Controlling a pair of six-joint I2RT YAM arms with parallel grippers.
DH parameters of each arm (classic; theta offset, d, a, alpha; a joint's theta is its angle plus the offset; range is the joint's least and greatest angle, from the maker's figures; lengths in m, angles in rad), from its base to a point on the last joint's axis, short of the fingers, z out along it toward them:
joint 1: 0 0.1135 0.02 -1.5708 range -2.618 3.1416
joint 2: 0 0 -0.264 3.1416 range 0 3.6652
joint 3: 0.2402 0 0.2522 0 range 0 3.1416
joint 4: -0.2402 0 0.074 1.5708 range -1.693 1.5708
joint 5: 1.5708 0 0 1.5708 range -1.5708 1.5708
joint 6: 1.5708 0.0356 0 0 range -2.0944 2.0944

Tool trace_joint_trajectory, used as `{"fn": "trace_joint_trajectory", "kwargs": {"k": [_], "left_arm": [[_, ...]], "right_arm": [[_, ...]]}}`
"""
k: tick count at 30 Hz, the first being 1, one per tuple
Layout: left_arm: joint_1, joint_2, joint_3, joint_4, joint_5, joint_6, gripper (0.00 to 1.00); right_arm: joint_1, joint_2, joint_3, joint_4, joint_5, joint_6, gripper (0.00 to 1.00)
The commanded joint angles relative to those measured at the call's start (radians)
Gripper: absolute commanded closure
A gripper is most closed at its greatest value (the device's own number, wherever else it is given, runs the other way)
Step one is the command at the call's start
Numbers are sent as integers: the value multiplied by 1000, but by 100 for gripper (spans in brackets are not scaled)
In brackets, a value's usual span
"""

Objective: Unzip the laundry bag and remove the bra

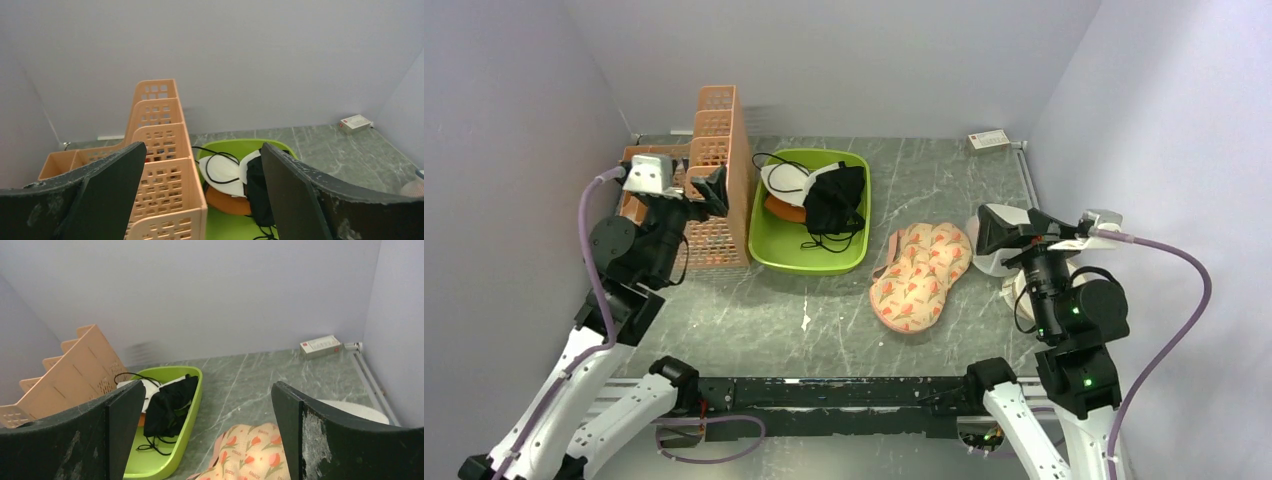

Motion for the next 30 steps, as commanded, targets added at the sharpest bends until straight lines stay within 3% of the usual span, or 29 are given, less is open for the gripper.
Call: {"fn": "trace_joint_trajectory", "kwargs": {"k": [1, 10, 21, 26, 30], "left_arm": [[94, -27, 90, -170, 95, -84, 3], [269, -62, 224, -424, 263, -182, 2], [356, -77, 258, -581, 514, -275, 1], [367, -50, 236, -609, 643, -340, 1], [370, -33, 206, -624, 738, -363, 1]], "right_arm": [[8, 27, 20, -46, 64, 72, 0], [16, 82, 24, -104, 57, 104, 0], [24, 174, -12, -109, 70, 71, 0], [26, 277, -15, -98, 208, 78, 0], [26, 417, 13, -118, 427, 124, 0]]}}
